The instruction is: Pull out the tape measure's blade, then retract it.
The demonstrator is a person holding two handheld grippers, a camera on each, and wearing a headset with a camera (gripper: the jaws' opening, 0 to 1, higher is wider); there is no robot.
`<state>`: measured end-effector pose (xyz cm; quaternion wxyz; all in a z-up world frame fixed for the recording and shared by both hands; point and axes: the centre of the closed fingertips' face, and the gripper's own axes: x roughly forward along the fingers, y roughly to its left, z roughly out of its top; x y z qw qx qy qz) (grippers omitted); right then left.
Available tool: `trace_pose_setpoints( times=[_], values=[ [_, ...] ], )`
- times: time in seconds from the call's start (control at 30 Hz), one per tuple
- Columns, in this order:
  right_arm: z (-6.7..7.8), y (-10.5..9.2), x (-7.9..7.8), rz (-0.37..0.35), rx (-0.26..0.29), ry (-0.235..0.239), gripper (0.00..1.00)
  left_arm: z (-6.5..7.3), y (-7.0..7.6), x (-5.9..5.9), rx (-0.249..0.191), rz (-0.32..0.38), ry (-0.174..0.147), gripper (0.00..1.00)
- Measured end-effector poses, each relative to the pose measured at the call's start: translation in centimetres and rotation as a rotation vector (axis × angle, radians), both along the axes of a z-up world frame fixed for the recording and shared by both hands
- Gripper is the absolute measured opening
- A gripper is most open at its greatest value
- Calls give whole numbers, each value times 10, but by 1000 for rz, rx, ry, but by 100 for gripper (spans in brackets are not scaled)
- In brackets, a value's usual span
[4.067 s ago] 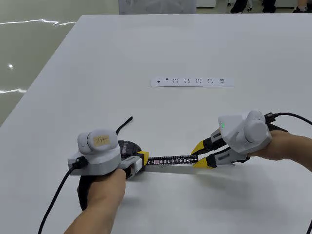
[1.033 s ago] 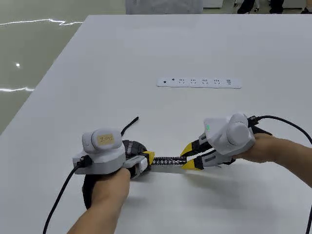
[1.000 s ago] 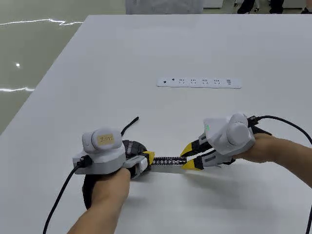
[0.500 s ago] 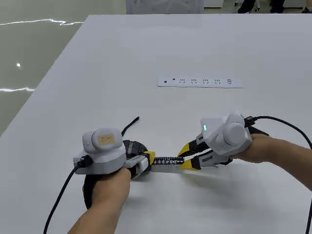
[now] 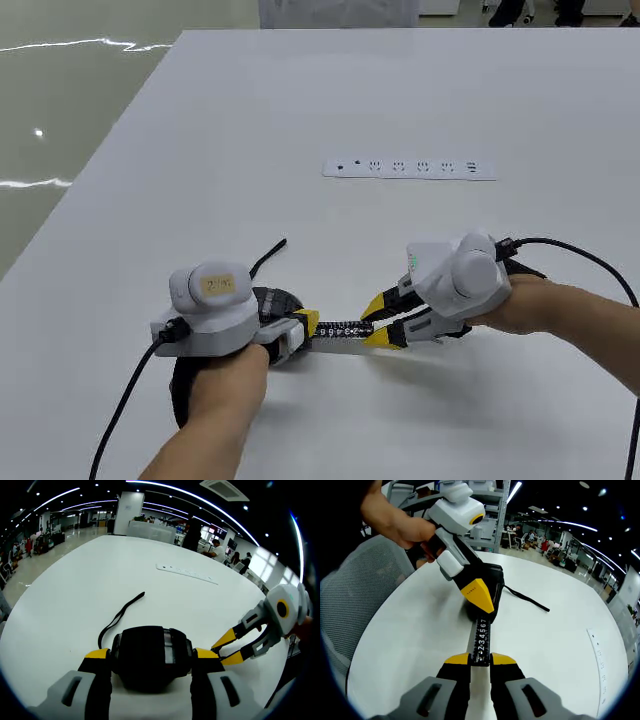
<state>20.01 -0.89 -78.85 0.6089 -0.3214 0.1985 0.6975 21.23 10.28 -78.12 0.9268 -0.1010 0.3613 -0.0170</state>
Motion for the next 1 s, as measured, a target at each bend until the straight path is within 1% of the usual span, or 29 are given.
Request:
trace_pose_setpoints(
  times=[0.13,0.33,0.5,0.57,0.63,0.77,0.83,0.9,0.93,1.0],
  values=[
    [0,1,0,1,0,0,14,0,1,1,0,1,0,60],
    [-1,4,-1,1,2,1,14,2,-5,-5,3,-1,-1,60],
    [-1,7,0,2,5,3,14,2,-5,-6,-1,0,-3,60],
    [-2,8,1,2,7,4,14,-1,-2,-2,-2,0,-3,60],
    [-3,9,1,4,7,4,14,-2,-4,-2,-2,-1,-3,60],
    [-5,11,3,3,9,5,14,-3,-1,-1,-2,-2,-3,60],
    [-5,12,2,4,8,5,14,-1,-2,2,-2,-5,-1,60],
    [-5,12,2,4,9,5,14,-2,-4,-1,-3,-6,-1,60],
    [-5,13,2,5,9,4,14,1,-5,-5,-3,-5,-1,60],
    [-5,14,2,7,8,3,14,1,-5,-5,-3,-5,-1,60]
  ],
)
